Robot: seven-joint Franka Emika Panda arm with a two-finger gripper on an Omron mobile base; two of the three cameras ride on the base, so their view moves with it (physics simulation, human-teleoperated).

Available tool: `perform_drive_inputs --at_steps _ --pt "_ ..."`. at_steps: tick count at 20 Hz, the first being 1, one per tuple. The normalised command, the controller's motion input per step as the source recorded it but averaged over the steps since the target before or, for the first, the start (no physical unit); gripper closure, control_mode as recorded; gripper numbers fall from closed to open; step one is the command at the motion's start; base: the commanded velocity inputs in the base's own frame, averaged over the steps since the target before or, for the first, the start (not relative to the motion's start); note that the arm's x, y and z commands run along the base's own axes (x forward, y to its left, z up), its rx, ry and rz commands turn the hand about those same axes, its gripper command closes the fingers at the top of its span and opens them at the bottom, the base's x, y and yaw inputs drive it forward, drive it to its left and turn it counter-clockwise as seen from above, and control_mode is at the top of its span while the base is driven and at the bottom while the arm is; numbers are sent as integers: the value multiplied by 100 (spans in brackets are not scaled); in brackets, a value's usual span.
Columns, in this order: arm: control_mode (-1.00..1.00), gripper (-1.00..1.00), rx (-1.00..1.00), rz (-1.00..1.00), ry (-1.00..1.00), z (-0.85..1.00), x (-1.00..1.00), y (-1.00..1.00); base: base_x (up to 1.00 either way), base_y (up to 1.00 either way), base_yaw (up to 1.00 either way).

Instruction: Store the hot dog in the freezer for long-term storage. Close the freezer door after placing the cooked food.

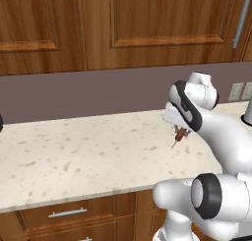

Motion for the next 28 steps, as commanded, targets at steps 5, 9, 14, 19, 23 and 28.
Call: perform_drive_inputs --at_steps 5,9,14,19,23,28 --pt "-100 100 -11 -5 -4 50 -49 2 0 0 0" --pt "-100 100 -1 -15 1 47 -40 18 0 0 0" --pt "-100 100 0 -16 3 56 -70 33 0 0 0" --pt "-100 100 -1 -3 -2 6 -80 22 0 0 0" --pt "-100 100 -2 3 0 -26 -3 0 0 0 0" --pt "-100 100 -5 0 1 -5 0 0 0 0 0"
